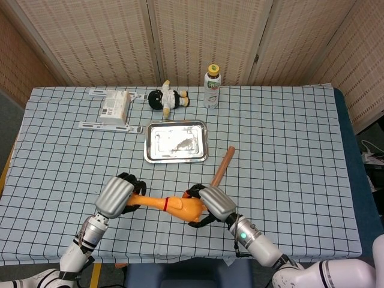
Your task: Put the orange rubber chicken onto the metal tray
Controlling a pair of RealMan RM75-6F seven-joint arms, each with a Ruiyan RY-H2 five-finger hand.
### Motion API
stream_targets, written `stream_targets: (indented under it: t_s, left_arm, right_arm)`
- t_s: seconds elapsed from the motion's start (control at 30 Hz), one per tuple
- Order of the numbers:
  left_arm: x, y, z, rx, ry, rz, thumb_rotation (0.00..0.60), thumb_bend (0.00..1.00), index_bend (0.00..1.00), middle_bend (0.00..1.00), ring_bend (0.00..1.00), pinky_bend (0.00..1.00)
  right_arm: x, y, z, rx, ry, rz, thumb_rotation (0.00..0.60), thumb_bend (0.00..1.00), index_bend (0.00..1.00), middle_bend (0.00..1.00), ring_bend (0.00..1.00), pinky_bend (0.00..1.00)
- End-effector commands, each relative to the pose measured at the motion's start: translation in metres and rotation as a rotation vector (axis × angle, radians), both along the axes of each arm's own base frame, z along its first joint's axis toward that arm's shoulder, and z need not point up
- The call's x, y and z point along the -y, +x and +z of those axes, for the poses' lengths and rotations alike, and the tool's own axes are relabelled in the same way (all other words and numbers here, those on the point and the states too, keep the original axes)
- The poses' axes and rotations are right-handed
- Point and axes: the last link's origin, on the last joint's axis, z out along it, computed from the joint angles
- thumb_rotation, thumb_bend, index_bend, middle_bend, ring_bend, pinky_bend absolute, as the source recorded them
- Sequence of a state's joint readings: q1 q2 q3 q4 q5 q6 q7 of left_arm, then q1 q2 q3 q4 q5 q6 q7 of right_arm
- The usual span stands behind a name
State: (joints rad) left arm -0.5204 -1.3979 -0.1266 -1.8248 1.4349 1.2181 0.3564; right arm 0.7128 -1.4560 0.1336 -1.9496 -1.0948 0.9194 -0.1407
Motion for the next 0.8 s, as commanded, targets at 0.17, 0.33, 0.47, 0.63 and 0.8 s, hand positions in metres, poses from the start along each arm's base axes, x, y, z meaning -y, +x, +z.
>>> stream_targets:
  t_s: [0.17, 0.33, 0.47, 0.63, 0.8]
  left_arm:
    - [-0.011, -0.004, 0.005, -0.011, 0.009, 0.019, 0.6, 0.7, 0.85, 0.66, 0.46, 0.44]
    - [-0.029, -0.005, 0.006, -0.001, 0.006, 0.051, 0.6, 0.7, 0.85, 0.66, 0.47, 0.44]
    - [-0.049, 0.001, 0.005, 0.011, 0.009, 0.06, 0.6, 0.7, 0.85, 0.66, 0.47, 0.44]
    - [-0.085, 0.014, 0.002, 0.057, 0.009, 0.087, 0.6, 0.7, 0.85, 0.67, 0.48, 0.44]
    - [-0.122, 0.019, -0.007, 0.072, 0.011, 0.126, 0.6, 0.7, 0.85, 0.67, 0.48, 0.44]
  right_arm:
    - [-0.001, -0.015, 0.029, 0.028, -0.103, 0.058, 0.6, 0.07, 0.0, 0.0, 0.0, 0.0]
    - [-0.01, -0.038, 0.053, -0.002, -0.2, 0.081, 0.6, 0.07, 0.0, 0.0, 0.0, 0.0]
    - [-0.02, -0.064, 0.072, -0.025, -0.246, 0.063, 0.6, 0.07, 0.0, 0.0, 0.0, 0.0]
    - [-0.025, -0.095, 0.089, -0.067, -0.255, 0.023, 0.6, 0.07, 0.0, 0.0, 0.0, 0.0]
    - [-0.021, -0.114, 0.097, -0.105, -0.279, 0.009, 0.6, 0.07, 0.0, 0.0, 0.0, 0.0]
